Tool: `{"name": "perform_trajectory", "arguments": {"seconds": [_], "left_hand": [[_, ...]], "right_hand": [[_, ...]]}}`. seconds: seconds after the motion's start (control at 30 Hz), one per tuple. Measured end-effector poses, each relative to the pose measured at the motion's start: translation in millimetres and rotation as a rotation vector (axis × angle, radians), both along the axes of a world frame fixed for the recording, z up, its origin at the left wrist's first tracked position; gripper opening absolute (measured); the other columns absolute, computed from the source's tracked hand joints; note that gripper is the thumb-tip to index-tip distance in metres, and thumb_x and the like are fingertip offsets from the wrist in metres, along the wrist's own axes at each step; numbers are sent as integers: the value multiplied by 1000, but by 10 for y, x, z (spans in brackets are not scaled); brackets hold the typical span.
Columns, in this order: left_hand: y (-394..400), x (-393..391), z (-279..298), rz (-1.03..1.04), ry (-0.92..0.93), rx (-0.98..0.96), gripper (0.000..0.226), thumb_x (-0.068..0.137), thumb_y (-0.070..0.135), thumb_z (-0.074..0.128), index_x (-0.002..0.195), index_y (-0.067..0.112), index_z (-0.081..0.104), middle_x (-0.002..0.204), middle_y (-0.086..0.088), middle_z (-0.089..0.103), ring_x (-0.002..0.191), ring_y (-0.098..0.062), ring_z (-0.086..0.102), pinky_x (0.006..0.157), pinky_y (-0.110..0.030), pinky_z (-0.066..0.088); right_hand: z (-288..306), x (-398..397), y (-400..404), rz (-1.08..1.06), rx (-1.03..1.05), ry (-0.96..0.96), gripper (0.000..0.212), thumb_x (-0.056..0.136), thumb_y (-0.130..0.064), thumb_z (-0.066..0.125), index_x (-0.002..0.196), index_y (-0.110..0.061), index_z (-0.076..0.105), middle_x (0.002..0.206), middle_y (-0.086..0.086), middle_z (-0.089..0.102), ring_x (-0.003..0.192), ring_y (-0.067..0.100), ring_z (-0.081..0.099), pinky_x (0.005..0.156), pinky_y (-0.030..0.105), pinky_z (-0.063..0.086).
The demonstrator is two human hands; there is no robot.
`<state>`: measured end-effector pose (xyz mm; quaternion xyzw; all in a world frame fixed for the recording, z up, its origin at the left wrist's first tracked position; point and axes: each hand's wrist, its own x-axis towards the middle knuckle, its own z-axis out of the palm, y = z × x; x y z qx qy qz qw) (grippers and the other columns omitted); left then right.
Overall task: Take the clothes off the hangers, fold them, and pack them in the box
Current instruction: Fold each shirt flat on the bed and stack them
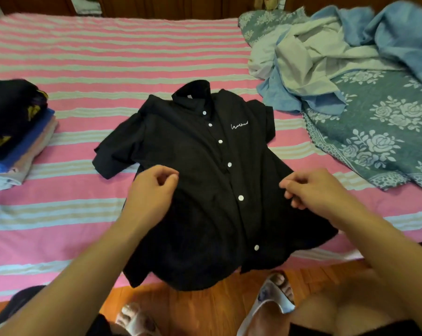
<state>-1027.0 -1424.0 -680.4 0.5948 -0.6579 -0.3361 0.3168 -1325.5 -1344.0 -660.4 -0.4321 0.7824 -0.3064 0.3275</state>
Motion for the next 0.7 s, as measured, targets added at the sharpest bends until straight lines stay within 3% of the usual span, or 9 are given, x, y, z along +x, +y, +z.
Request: {"name": "perform_trajectory", "arguments": {"seconds": [0.13,0.23,0.33,0.4,0.5,0.53,0.63,0.7], "left_hand": [[-842,326,57,125,-121,-45,14,95,24,60,88,28,72,83,12,69,85,-19,68,79,-36,53],[-1508,352,64,92,-267,-97,17,97,28,56,96,20,71,89,4,70,88,-22,65,77,-36,47],[-2261,375,-69,81,-502,-138,53,89,60,44,118,20,65,114,-10,69,105,-36,62,91,-48,51],[-2725,371,-241,82,-572,-38,75,83,75,34,132,22,55,128,-13,62,116,-40,57,97,-54,49],[-3078,276,-547,50,-710,-51,54,93,64,46,124,21,56,126,-12,55,113,-37,53,95,-51,48],[-3104,253,-654,57,-744,-128,41,96,55,51,115,19,58,120,-11,54,108,-36,52,91,-49,47],[-2990,283,-808,108,-590,-241,21,99,32,56,90,12,56,98,-7,50,88,-27,47,73,-41,43],[-2960,369,-767,155,-498,-183,21,102,29,50,87,14,50,90,-2,45,78,-23,45,68,-39,40]], "right_hand": [[219,-233,-933,126,-103,237,18,95,-9,60,86,-17,73,73,-1,69,66,18,65,65,29,48],[250,-323,-1785,228,-130,494,21,93,-7,59,100,-17,76,97,0,74,94,20,66,79,24,41],[125,-377,-2700,279,-149,622,24,95,-10,58,112,-16,73,118,4,72,114,26,63,88,28,41],[-10,-406,-3365,333,-151,656,31,95,-15,62,125,-16,67,129,7,66,121,29,59,98,33,43],[-254,-318,-4224,564,-86,625,60,88,-33,74,142,-17,53,144,8,56,131,29,52,109,39,40],[-346,-266,-4428,632,-67,580,59,86,-38,75,138,-20,54,140,7,58,128,30,54,105,39,43],[-654,-173,-4762,716,-85,615,24,90,-42,64,105,-24,59,104,7,63,103,33,60,79,35,40],[-687,-215,-4803,685,-70,641,18,96,-30,61,106,-16,64,102,8,65,99,34,60,74,34,38]]}}
